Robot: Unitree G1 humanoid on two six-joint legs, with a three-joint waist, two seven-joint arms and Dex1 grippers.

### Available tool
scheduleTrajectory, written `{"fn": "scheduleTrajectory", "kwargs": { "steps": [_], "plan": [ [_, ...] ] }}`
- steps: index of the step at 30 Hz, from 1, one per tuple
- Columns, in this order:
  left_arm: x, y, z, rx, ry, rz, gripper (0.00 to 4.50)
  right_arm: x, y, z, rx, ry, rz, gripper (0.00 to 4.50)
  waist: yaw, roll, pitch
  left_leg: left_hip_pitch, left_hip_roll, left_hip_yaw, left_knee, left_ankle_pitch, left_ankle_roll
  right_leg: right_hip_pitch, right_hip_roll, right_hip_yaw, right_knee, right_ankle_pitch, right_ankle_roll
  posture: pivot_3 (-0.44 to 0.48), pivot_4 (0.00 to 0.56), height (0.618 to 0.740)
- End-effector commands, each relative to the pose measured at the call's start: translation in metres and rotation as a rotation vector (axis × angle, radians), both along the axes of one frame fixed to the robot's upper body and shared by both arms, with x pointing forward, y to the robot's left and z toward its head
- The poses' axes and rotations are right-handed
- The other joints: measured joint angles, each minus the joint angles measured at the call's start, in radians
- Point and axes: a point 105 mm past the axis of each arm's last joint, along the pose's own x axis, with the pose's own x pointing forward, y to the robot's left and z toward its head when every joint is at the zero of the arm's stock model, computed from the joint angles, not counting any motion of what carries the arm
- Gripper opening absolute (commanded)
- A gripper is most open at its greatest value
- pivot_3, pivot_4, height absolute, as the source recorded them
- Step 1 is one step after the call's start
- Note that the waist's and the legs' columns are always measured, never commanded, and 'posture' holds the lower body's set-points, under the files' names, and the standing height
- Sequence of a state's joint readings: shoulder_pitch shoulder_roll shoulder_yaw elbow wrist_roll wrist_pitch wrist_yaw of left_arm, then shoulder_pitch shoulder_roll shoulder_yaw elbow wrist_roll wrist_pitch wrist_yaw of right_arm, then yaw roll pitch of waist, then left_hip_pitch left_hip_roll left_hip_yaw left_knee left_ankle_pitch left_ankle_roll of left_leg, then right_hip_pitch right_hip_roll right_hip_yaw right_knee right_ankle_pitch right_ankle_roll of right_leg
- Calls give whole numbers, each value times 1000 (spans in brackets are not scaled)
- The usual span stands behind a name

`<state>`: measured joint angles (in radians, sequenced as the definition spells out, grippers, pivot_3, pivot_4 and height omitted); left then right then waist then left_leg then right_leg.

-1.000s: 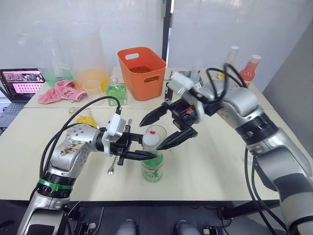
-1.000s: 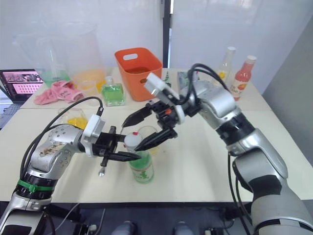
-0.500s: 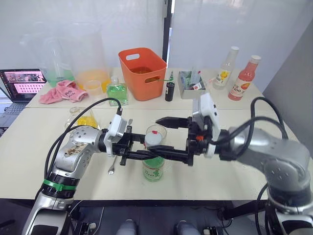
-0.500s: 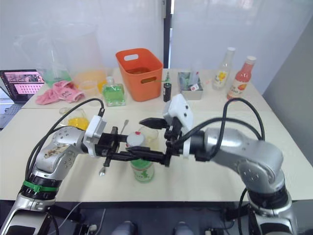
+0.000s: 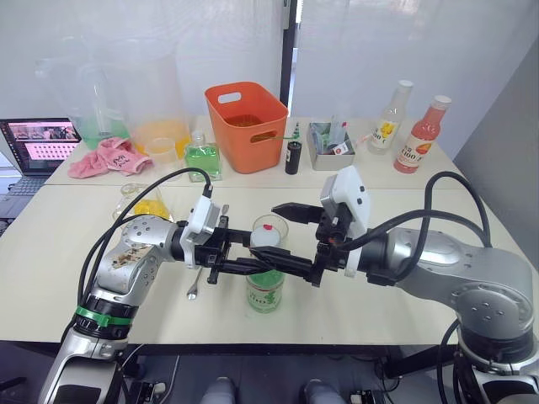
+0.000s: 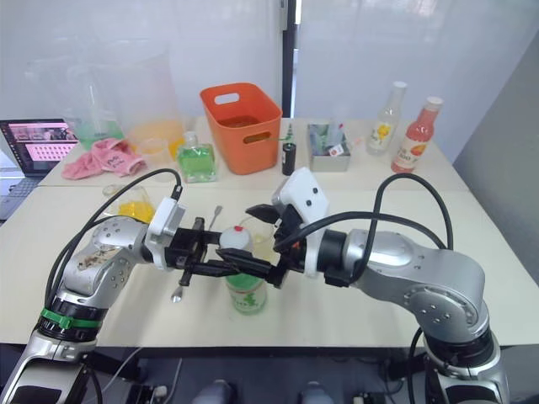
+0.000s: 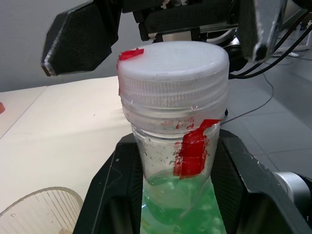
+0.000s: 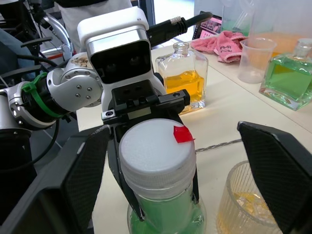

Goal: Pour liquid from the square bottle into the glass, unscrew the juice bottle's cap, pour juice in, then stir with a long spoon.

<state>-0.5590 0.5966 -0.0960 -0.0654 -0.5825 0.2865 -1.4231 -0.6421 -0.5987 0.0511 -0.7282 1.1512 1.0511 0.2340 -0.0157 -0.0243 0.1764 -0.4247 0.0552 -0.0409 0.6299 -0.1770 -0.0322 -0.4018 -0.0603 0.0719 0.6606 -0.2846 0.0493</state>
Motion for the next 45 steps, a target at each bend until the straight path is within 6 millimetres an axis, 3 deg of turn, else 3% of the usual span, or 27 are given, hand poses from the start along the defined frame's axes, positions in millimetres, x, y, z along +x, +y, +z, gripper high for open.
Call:
{"fn": "scheduleTrajectory", "kwargs": {
  "steps": [1,5,13,17,20,25,31,37,39,43,45],
  "plan": [
    [-1,-5,-7,42,20,-11,1752,-3,2,5,8,-39,1,2949,1,0,0,0,0,0,0,0,0,0,0,0,0,0,0,0,150,739],
    [-1,-5,-6,43,19,-11,1752,-2,2,6,10,-47,-7,1697,1,0,0,0,0,0,0,0,0,0,0,0,0,0,0,0,150,739],
    [-3,-5,-6,57,19,-7,1752,-1,5,12,30,-87,23,1695,0,0,0,0,0,0,0,0,0,0,0,0,0,0,0,0,150,739],
    [-2,-3,-5,66,9,-6,1752,0,9,10,-13,-34,328,1695,-3,0,0,0,0,0,0,0,0,0,0,0,0,0,0,0,150,739],
    [-5,-3,-6,69,5,-6,1752,13,15,-11,-156,-2,600,1695,-10,1,0,1,0,1,0,0,0,0,0,0,0,0,0,0,150,739],
    [-11,1,-6,76,5,1,1752,26,27,-16,-354,17,962,1695,-27,1,0,2,1,0,-1,0,0,0,1,0,1,-1,0,0,150,739],
    [-14,2,-4,83,7,11,1752,37,45,-13,-418,43,1020,1695,-27,1,0,2,0,-1,-2,0,0,0,0,-1,2,-1,-1,0,150,739],
    [-9,3,0,79,-6,30,1752,37,41,-4,-386,48,1026,1695,-27,1,0,3,0,-1,-2,0,0,0,1,-1,3,-1,-1,0,150,739],
    [-7,2,1,81,-9,32,1752,38,36,2,-366,63,1008,2755,-27,1,0,3,0,-1,-2,0,0,0,1,-1,3,-1,-1,0,150,739],
    [-4,1,0,80,-10,33,1752,40,23,19,-285,66,962,4277,-24,2,1,0,0,-1,-1,0,0,-2,1,-1,4,-1,-1,0,150,739],
    [-2,0,0,75,-10,35,1752,37,13,27,-246,41,931,4468,-21,2,1,0,0,-2,-1,0,0,-2,1,-1,4,-1,-1,0,150,739]
  ]
}}
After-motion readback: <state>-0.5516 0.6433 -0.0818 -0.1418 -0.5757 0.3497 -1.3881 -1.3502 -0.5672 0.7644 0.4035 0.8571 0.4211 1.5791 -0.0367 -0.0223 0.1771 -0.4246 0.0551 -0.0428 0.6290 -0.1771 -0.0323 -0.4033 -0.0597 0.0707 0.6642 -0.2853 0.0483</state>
